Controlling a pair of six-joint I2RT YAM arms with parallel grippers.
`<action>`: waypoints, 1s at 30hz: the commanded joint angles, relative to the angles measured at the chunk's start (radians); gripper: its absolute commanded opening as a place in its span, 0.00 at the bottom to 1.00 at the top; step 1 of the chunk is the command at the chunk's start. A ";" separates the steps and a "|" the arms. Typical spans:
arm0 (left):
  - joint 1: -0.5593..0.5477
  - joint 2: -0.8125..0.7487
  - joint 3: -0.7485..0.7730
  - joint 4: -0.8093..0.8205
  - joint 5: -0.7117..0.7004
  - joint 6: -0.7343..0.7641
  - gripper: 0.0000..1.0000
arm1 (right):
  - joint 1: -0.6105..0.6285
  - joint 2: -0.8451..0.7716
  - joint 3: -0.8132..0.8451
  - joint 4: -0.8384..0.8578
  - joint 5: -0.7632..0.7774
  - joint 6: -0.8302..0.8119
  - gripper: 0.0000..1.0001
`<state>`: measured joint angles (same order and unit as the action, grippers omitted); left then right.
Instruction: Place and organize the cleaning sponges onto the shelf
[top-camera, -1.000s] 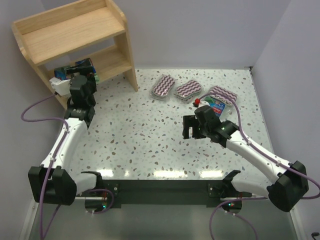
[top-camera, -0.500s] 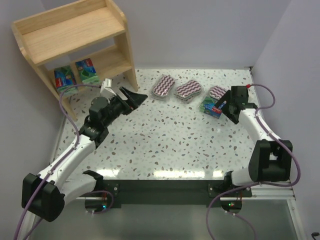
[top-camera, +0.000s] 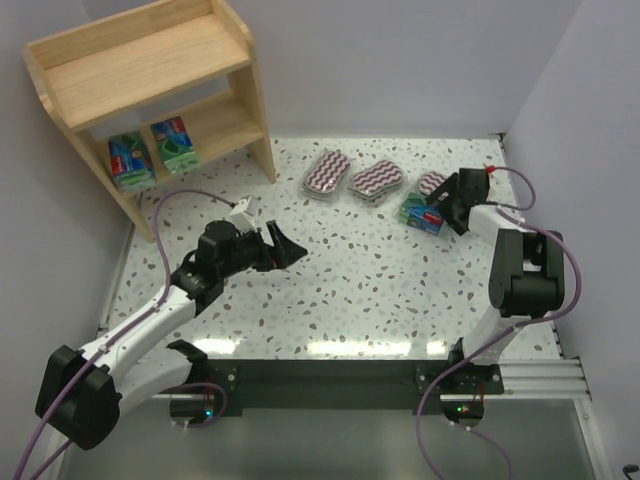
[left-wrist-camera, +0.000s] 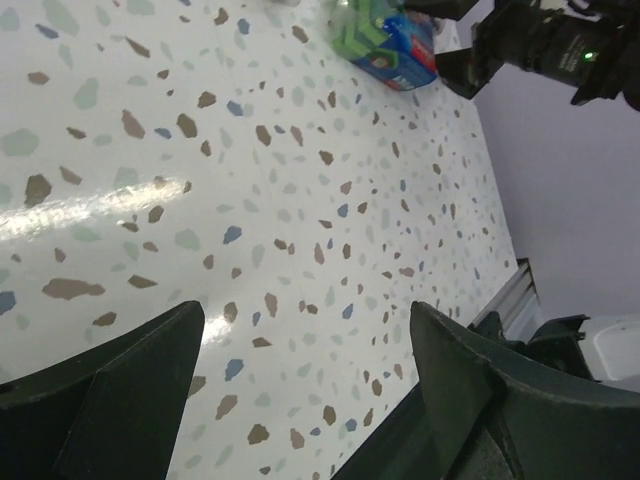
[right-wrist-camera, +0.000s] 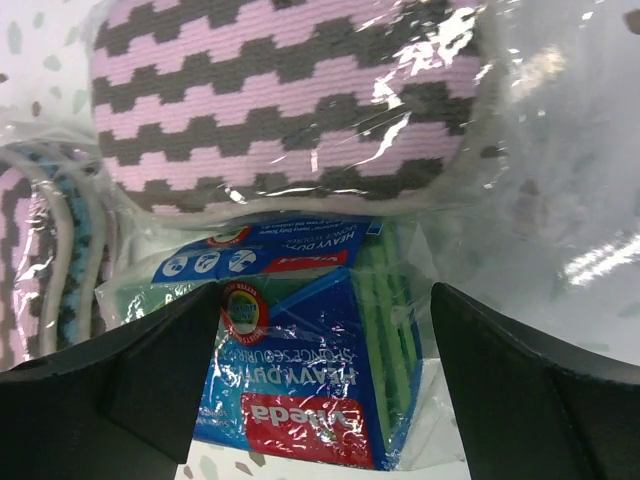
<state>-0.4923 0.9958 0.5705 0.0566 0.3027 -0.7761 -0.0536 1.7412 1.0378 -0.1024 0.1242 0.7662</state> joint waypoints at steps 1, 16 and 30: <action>-0.002 -0.042 -0.021 -0.069 -0.055 0.061 0.89 | 0.006 0.018 -0.007 0.082 -0.118 -0.022 0.88; -0.002 0.151 0.012 -0.026 -0.109 0.201 0.89 | 0.464 -0.046 -0.012 0.036 -0.284 -0.056 0.84; -0.002 0.144 0.075 -0.107 -0.229 0.226 0.89 | 0.574 -0.112 0.146 -0.235 -0.158 -0.264 0.87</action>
<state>-0.4923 1.1931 0.6437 -0.0547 0.0910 -0.5636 0.5423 1.7748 1.1545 -0.2234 -0.1265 0.5983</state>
